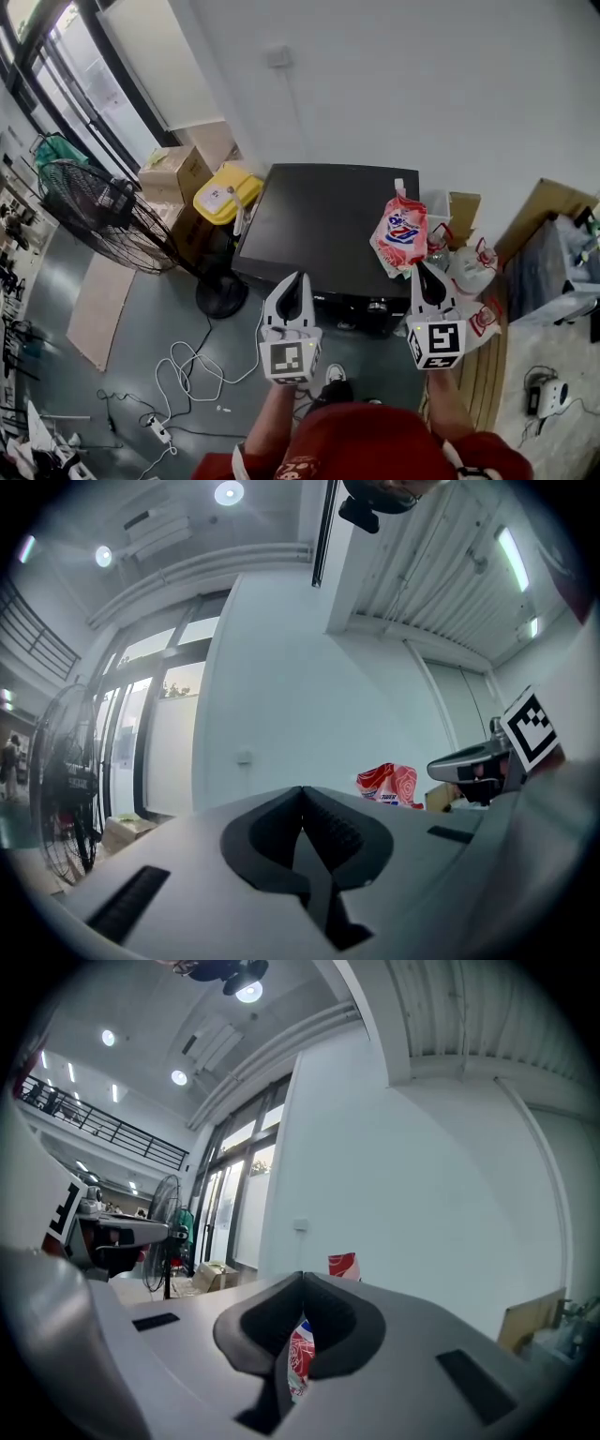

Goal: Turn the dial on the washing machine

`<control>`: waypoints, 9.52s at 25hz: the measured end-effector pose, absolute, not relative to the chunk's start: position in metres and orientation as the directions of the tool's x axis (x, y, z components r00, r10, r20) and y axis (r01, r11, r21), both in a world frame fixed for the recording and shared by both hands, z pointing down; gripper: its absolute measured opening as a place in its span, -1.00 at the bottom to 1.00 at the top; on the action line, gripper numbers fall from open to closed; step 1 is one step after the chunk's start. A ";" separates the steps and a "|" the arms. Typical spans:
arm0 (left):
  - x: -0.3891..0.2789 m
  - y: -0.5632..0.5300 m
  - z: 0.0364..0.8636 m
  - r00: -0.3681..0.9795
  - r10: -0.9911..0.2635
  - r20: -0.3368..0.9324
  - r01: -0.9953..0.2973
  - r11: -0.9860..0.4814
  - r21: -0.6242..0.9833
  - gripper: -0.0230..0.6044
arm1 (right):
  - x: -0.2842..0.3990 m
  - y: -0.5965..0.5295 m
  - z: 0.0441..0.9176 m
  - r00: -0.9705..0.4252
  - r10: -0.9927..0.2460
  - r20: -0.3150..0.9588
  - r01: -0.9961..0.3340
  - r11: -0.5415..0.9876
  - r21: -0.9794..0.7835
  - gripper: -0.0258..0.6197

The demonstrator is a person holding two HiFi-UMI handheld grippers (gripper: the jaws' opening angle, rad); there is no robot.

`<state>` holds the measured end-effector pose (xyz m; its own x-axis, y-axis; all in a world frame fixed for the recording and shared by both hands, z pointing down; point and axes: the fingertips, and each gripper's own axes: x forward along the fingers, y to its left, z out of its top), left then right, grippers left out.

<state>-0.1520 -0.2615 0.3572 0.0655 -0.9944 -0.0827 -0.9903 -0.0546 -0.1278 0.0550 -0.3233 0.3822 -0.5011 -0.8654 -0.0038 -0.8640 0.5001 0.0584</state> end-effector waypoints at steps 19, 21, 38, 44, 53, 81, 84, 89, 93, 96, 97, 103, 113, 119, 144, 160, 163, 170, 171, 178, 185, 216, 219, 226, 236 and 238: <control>-0.195 -0.320 0.431 0.217 -0.975 -0.039 -0.969 -0.210 -0.132 -0.90 | 0.001 -0.356 0.459 -0.370 -0.925 0.082 -0.926 0.374 0.045 -0.89; -0.196 -0.320 0.438 0.224 -0.974 -0.046 -0.970 -0.218 -0.108 -0.90 | -0.001 -0.357 0.472 -0.356 -0.930 0.092 -0.932 0.360 0.032 -0.89; -0.217 -0.308 0.546 0.252 -0.959 0.130 -0.965 -0.259 -0.040 -0.90 | -0.013 -0.338 0.603 -0.310 -0.892 0.328 -0.949 0.309 -0.056 -0.47; -0.227 -0.309 0.571 0.240 -0.951 0.196 -0.968 -0.249 -0.023 -0.90 | -0.013 -0.337 0.630 -0.261 -0.896 0.358 -0.965 0.241 -0.100 -0.30; -0.234 -0.302 0.608 0.236 -0.927 0.291 -0.971 -0.236 0.036 -0.90 | -0.017 -0.330 0.652 -0.240 -0.879 0.413 -0.971 0.207 -0.123 -0.04; -0.233 -0.296 0.639 0.251 -0.891 0.378 -0.968 -0.243 0.069 -0.90 | -0.014 -0.328 0.699 -0.230 -0.805 0.547 -0.971 0.148 -0.190 -0.06; -0.230 -0.297 0.636 0.267 -0.888 0.373 -0.962 -0.268 0.051 -0.90 | -0.015 -0.328 0.697 -0.193 -0.806 0.560 -0.981 0.166 -0.100 -0.06; -0.229 -0.297 0.637 0.277 -0.885 0.375 -0.958 -0.284 0.036 -0.90 | -0.018 -0.328 0.699 -0.134 -0.802 0.582 -0.981 0.191 0.037 -0.07; -0.229 -0.296 0.636 0.275 -0.889 0.367 -0.959 -0.278 0.046 -0.90 | -0.019 -0.327 0.698 -0.102 -0.803 0.588 -0.973 0.203 0.107 -0.07; -0.230 -0.296 0.636 0.280 -0.888 0.365 -0.958 -0.281 0.053 -0.90 | -0.019 -0.327 0.698 -0.101 -0.804 0.586 -0.974 0.201 0.108 -0.07; -0.230 -0.296 0.636 0.281 -0.888 0.364 -0.958 -0.281 0.054 -0.90 | -0.019 -0.328 0.698 -0.101 -0.804 0.586 -0.974 0.201 0.108 -0.07; -0.231 -0.296 0.637 0.282 -0.888 0.362 -0.958 -0.281 0.056 -0.90 | -0.019 -0.327 0.699 -0.098 -0.804 0.587 -0.975 0.197 0.107 -0.06; -0.233 -0.297 0.638 0.280 -0.889 0.362 -0.959 -0.277 0.061 -0.90 | -0.020 -0.328 0.696 -0.091 -0.810 0.579 -0.971 0.202 0.131 -0.06; -0.228 -0.296 0.639 0.291 -0.885 0.363 -0.955 -0.289 0.061 -0.90 | -0.021 -0.327 0.695 -0.063 -0.820 0.569 -0.955 0.214 0.203 -0.07; -0.225 -0.293 0.642 0.295 -0.880 0.372 -0.953 -0.296 0.057 -0.90 | -0.027 -0.323 0.698 0.072 -0.883 0.464 -0.736 0.267 0.622 -0.07; -0.221 -0.291 0.640 0.292 -0.883 0.368 -0.955 -0.289 0.063 -0.90 | -0.025 -0.322 0.696 -0.011 -0.849 0.528 -0.867 0.271 0.418 0.01; -0.220 -0.290 0.641 0.292 -0.881 0.372 -0.954 -0.294 0.053 -0.90 | -0.027 -0.318 0.700 -0.036 -0.835 0.549 -0.879 0.288 0.381 0.08; -0.208 -0.286 0.639 0.291 -0.884 0.367 -0.955 -0.294 0.048 -0.90 | -0.021 -0.313 0.699 -0.067 -0.830 0.554 -0.887 0.303 0.348 0.12; -0.206 -0.285 0.638 0.290 -0.884 0.366 -0.955 -0.293 0.048 -0.90 | -0.019 -0.312 0.700 -0.071 -0.828 0.556 -0.889 0.306 0.342 0.12; -0.192 -0.275 0.628 0.274 -0.894 0.354 -0.960 -0.275 0.049 -0.90 | -0.013 -0.302 0.691 -0.136 -0.822 0.553 -0.886 0.351 0.304 0.12; -0.174 -0.261 0.602 0.233 -0.913 0.335 -0.971 -0.236 0.034 -0.90 | 0.001 -0.289 0.669 -0.201 -0.810 0.551 -0.866 0.409 0.286 0.12; -0.125 -0.187 0.438 0.065 -0.993 0.100 -0.998 -0.065 0.008 -0.90 | 0.062 -0.236 0.506 -0.470 -0.823 0.319 -0.862 0.505 0.033 0.12; -0.124 -0.181 0.416 0.052 -0.997 0.049 -0.999 -0.052 -0.005 -0.90 | 0.068 -0.236 0.480 -0.477 -0.840 0.258 -0.864 0.502 0.040 0.12; -0.115 -0.159 0.369 0.057 -0.995 -0.078 -0.996 -0.051 -0.079 -0.90 | 0.075 -0.224 0.416 -0.473 -0.879 0.062 -0.876 0.477 0.072 0.11; -0.101 -0.143 0.324 0.067 -0.976 -0.209 -0.991 -0.040 -0.129 -0.90 | 0.091 -0.203 0.346 -0.493 -0.857 -0.152 -0.868 0.472 0.156 0.11; -0.103 -0.143 0.324 0.064 -0.977 -0.206 -0.990 -0.035 -0.139 -0.90 | 0.091 -0.203 0.343 -0.487 -0.859 -0.159 -0.871 0.466 0.154 0.11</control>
